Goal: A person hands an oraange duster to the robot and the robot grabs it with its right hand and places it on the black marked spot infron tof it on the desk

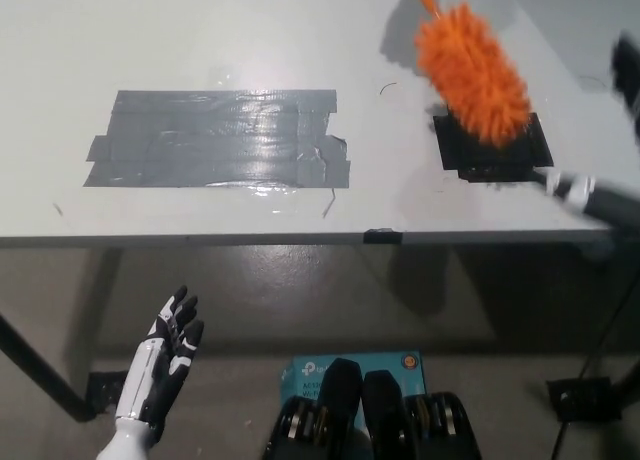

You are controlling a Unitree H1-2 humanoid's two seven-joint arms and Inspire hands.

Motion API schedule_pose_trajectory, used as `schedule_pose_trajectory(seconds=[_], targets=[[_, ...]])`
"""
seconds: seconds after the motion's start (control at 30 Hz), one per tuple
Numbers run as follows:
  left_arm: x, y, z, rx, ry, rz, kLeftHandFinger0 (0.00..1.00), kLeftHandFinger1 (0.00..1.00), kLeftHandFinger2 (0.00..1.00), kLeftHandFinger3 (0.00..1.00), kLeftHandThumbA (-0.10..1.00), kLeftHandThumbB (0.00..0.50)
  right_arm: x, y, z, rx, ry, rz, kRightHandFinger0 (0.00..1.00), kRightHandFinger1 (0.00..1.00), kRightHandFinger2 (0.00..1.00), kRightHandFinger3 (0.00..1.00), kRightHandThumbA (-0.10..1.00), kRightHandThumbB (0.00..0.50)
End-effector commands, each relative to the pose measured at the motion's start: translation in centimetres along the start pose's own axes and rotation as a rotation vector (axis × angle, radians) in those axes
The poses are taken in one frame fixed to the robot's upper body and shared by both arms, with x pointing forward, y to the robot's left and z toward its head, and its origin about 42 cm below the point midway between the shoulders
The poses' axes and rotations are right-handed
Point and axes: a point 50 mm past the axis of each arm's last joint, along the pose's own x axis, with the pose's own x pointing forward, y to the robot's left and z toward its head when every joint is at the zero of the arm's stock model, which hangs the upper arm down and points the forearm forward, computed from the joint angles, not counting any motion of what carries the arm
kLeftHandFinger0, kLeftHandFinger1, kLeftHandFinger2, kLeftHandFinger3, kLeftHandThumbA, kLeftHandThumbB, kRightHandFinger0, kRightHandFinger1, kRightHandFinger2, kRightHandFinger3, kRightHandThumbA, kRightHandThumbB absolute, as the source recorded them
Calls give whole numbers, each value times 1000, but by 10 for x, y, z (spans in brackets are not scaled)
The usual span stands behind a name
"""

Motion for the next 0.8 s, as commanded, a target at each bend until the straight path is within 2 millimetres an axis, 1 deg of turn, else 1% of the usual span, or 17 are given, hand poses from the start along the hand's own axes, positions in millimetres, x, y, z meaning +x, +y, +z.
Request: schedule_pose_trajectory(seconds=[0.0, 0.03, 0.07, 0.13, 0.23, 0.27, 0.33, 0.37, 0.47, 0.5, 0.53, 0.57, 0.6, 0.67, 0.7, 0.73, 0.77], targets=[[1, 7, 13, 14, -77, -11, 1000, 1000, 1000, 1000, 840, 231, 55, -19, 35, -59, -13, -19, 1000, 1000, 1000, 1000, 1000, 294], [1, 9, 13, 16, -78, -9, 1000, 1000, 1000, 1000, 841, 225, 66, -22, 38, -62, -18, -17, 1000, 1000, 1000, 1000, 1000, 310], [1, 9, 13, 16, -78, -9, 1000, 1000, 1000, 1000, 841, 224, 70, -23, 39, -66, -18, -14, 1000, 1000, 1000, 1000, 1000, 313], [0, 10, 13, 4, -77, -7, 1000, 1000, 1000, 1000, 821, 214, 84, -27, 43, -90, -19, -11, 1000, 1000, 1000, 1000, 1000, 360], [3, 12, 14, 2, -82, -4, 1000, 1000, 1000, 1000, 817, 218, 101, -30, 52, -98, -30, 0, 1000, 1000, 1000, 1000, 1000, 346], [5, 13, 15, 5, -84, -3, 1000, 1000, 1000, 1000, 824, 225, 109, -30, 55, -102, -32, 10, 1000, 1000, 1000, 1000, 1000, 330], [6, 14, 15, 14, -85, -1, 1000, 1000, 1000, 1000, 832, 229, 127, -27, 61, -155, -20, 47, 1000, 1000, 1000, 1000, 1000, 360], [6, 14, 15, 12, -84, 0, 1000, 1000, 1000, 1000, 832, 230, 130, -26, 62, -163, -16, 55, 1000, 1000, 1000, 1000, 1000, 362], [4, 15, 17, 17, -87, 2, 1000, 1000, 1000, 1000, 837, 216, 157, -16, 60, -180, 46, 94, 1000, 1000, 1000, 1000, 1000, 326], [4, 16, 17, 17, -93, 2, 1000, 1000, 1000, 1000, 835, 206, 166, -11, 57, -203, 79, 100, 1000, 1000, 1000, 1000, 1000, 346], [5, 17, 18, 18, -99, 1, 1000, 1000, 1000, 1000, 835, 202, 173, -9, 55, -221, 104, 105, 1000, 1000, 1000, 1000, 1000, 356], [6, 17, 19, 19, -102, 1, 1000, 1000, 1000, 1000, 833, 194, 182, -5, 47, -242, 145, 117, 1000, 1000, 1000, 1000, 1000, 346], [6, 17, 19, 19, -103, 0, 1000, 1000, 1000, 1000, 832, 194, 187, -3, 42, -259, 175, 123, 1000, 1000, 1000, 1000, 1000, 353], [8, 17, 21, 19, -105, -2, 1000, 1000, 1000, 1000, 831, 190, 196, 1, 28, -264, 239, 134, 1000, 1000, 1000, 1000, 1000, 346], [8, 18, 21, 19, -106, -3, 1000, 1000, 1000, 1000, 831, 192, 201, 3, 21, -290, 277, 149, 1000, 1000, 1000, 1000, 1000, 328], [9, 18, 21, 18, -108, -5, 1000, 1000, 1000, 1000, 829, 189, 205, 5, 12, -292, 313, 157, 1000, 1000, 1000, 1000, 1000, 327], [9, 18, 22, 19, -110, -5, 1000, 1000, 1000, 1000, 829, 189, 208, 7, 4, -260, 345, 160, 1000, 1000, 1000, 1000, 1000, 314]])
